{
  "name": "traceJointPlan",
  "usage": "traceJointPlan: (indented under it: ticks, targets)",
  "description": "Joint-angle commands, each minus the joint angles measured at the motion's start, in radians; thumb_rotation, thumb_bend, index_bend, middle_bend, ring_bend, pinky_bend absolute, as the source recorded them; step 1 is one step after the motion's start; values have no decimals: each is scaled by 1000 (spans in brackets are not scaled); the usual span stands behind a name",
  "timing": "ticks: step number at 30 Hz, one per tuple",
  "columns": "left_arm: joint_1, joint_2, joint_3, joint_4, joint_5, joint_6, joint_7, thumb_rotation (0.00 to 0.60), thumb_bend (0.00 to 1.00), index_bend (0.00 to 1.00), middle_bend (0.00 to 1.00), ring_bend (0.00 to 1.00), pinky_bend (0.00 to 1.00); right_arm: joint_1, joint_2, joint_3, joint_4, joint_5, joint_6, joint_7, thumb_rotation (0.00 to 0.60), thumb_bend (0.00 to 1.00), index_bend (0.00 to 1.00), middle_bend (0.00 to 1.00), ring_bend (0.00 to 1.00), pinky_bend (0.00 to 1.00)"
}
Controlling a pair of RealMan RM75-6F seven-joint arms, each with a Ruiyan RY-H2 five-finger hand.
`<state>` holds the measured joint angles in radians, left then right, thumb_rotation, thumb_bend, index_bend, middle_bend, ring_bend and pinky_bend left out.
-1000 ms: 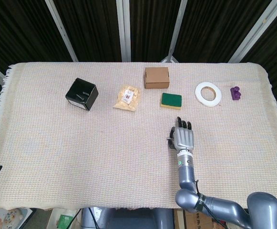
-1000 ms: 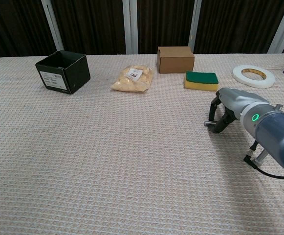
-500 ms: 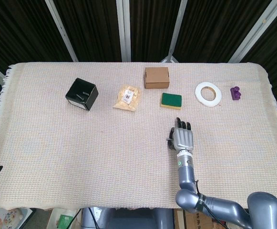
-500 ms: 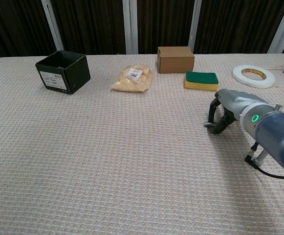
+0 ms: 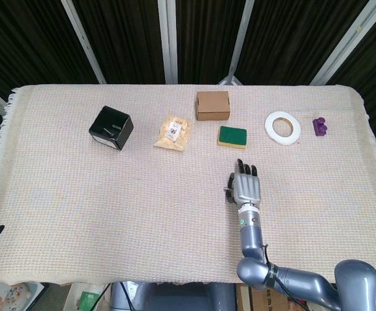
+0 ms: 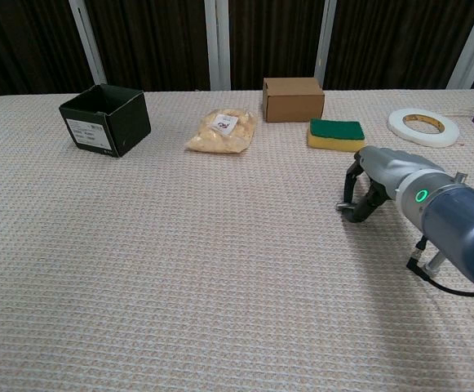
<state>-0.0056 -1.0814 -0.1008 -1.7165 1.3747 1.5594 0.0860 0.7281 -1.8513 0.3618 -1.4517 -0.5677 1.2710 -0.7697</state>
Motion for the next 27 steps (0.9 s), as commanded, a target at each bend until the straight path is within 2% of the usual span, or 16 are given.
traceJointPlan:
  ticks: [1,19,27]
  targets:
    - [0,0,0,0,0,1,0,600,123,81,40,0,154,0,-2,1,2,2,1,0,600,389,572,50,97,40]
    - [0,3,3,0,6,-1,-5,600,122,84,39,0,154,-11,8,26,-36,-24,12,64,600,413,587,52,100,44]
    - [-1,2,4,-1,5,-2,-4,600,122,86,39,0,154,-27,13,53,-42,-37,-11,153,600,414,587,52,102,44]
